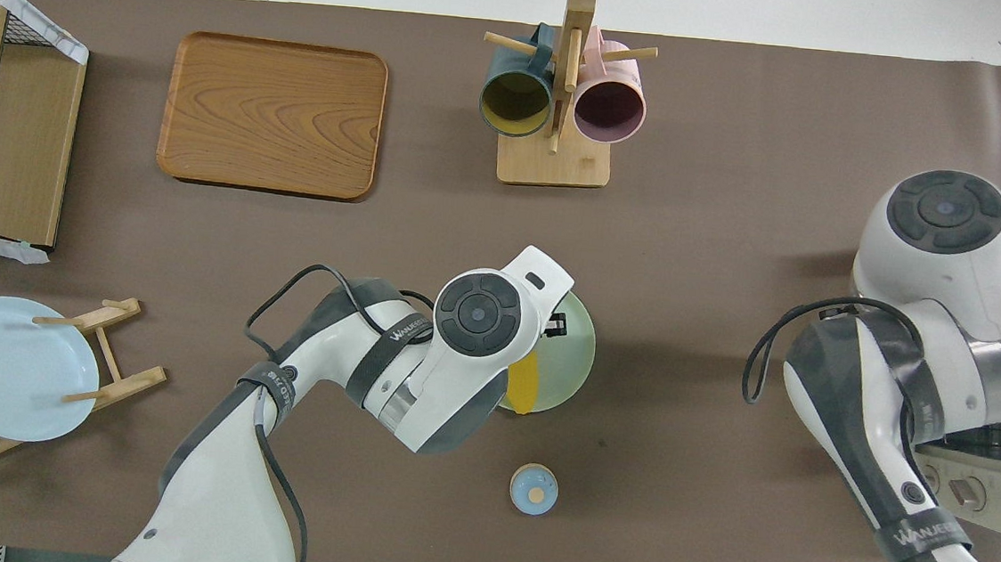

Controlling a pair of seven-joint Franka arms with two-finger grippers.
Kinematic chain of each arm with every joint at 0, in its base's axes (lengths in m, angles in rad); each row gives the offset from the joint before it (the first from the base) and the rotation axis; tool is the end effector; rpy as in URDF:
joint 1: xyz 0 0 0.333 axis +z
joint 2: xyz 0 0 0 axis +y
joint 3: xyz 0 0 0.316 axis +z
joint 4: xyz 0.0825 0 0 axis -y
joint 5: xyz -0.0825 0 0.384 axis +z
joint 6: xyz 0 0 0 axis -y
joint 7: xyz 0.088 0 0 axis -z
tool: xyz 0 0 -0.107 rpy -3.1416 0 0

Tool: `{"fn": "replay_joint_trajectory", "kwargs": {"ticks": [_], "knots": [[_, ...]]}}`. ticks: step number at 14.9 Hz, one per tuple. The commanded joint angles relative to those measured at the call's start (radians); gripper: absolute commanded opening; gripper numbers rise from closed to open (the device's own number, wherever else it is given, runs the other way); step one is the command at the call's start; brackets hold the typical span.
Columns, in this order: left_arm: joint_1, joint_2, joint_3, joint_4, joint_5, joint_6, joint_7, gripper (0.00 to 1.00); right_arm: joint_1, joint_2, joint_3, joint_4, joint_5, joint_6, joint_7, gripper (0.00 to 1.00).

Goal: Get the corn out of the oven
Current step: 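Carry the corn with the left gripper onto the wooden tray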

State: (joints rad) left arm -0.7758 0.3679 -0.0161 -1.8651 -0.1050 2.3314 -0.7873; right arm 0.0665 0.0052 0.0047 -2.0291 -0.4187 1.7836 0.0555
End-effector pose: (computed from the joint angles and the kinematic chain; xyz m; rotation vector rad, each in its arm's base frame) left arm 0.4505 -0.4579 0.3294 3.0102 0.0985 0.0129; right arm 0.5277 0.0026 0.4318 2.7063 0.2136 -0.3059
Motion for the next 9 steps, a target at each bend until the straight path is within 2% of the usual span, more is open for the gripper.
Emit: {"fn": "replay_joint_trajectory", "kwargs": {"ticks": [1,3,5,6,9], "knots": [[0.082,-0.046,0.008,0.128,-0.009,-0.200,0.008,0.00,-0.071,-0.013,0.001,-0.002,-0.020,-0.012,-0.098,0.11],[0.153,-0.027,0.008,0.219,-0.002,-0.267,0.066,0.00,-0.131,-0.011,0.003,-0.003,-0.019,-0.004,-0.149,0.12],[0.223,-0.021,0.010,0.234,0.005,-0.270,0.146,0.00,-0.129,-0.011,0.003,-0.005,-0.017,-0.006,-0.145,0.14],[0.265,-0.003,0.010,0.259,0.017,-0.274,0.199,0.00,-0.128,-0.011,0.004,-0.003,-0.005,-0.009,-0.144,0.19],[0.386,0.078,0.010,0.435,0.036,-0.406,0.423,0.00,-0.134,-0.007,0.004,0.038,0.058,-0.029,-0.152,0.19]]}}
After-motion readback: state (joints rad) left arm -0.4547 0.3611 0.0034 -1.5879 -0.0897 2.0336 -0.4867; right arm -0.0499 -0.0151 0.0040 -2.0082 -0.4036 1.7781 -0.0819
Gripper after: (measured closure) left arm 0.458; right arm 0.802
